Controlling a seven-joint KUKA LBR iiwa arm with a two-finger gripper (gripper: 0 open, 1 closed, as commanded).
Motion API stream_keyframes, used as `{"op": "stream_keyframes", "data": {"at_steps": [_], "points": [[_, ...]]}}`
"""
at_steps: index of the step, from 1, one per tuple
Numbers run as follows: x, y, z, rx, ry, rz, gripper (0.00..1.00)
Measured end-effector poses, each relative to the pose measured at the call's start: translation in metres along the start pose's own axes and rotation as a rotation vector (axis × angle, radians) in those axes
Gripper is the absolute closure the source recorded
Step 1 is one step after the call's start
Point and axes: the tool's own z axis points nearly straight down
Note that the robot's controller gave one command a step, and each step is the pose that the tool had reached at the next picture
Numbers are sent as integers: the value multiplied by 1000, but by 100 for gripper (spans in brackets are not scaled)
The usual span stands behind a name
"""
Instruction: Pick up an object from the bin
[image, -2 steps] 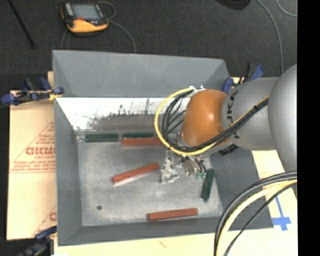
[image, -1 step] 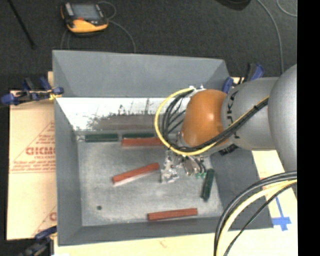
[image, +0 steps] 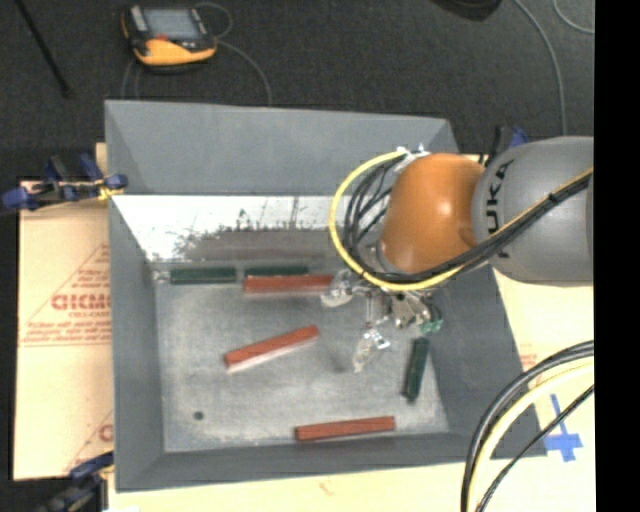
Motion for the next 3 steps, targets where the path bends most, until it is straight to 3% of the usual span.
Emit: {"op": "stream_keyframes", "data": {"at_steps": [1,2,3], "points": [[1,1,1,-1,2,1,0],[-21,66,36,2,13,-89,100],[-21,66,36,2,13,-88,100]]}}
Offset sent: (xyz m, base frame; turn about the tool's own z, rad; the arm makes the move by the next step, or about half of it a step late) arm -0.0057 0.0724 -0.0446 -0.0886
